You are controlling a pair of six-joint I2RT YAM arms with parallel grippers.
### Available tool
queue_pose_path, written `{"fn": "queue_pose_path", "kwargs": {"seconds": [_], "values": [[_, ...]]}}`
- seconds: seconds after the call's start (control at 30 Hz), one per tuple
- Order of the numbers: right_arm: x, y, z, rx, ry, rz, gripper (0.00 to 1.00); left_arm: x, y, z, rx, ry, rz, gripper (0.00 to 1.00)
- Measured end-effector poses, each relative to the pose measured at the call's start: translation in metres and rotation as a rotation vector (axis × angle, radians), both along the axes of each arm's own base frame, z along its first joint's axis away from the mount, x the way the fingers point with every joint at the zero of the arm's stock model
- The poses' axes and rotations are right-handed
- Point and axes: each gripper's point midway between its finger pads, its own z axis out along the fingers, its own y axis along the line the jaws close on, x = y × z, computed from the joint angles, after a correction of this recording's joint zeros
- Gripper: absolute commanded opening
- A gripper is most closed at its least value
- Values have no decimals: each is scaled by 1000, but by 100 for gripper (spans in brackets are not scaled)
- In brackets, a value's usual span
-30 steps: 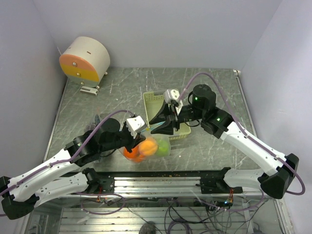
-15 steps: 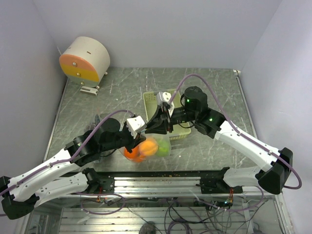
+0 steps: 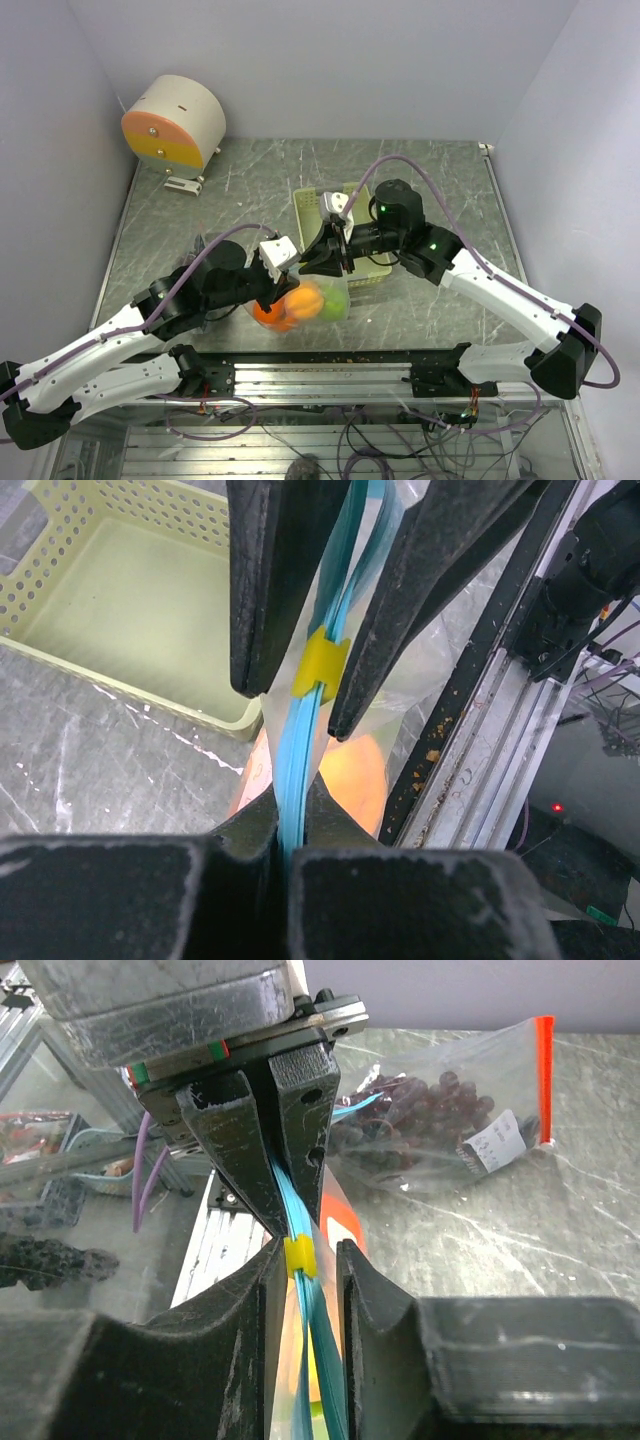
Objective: Place the food in the zip-top bag and seal the zipper
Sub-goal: Zip the zipper food storage bag.
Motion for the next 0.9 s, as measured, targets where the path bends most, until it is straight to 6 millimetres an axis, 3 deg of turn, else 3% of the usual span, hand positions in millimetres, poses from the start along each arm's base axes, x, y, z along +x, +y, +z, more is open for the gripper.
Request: {"fn": "queue_pose_path", "kwargs": {"seconds": [0.27,0.63,0.9], "values": [[2,-5,2,-5,-24,-31,0,0,0,3,-6,-3,0,7],[0,-11,2,-2,-43,-67,0,1,2,5,-7,-10,13,7],[-1,-17,19,41,-110,-109,0,-3,20,27,-36,-47,46,7]]}}
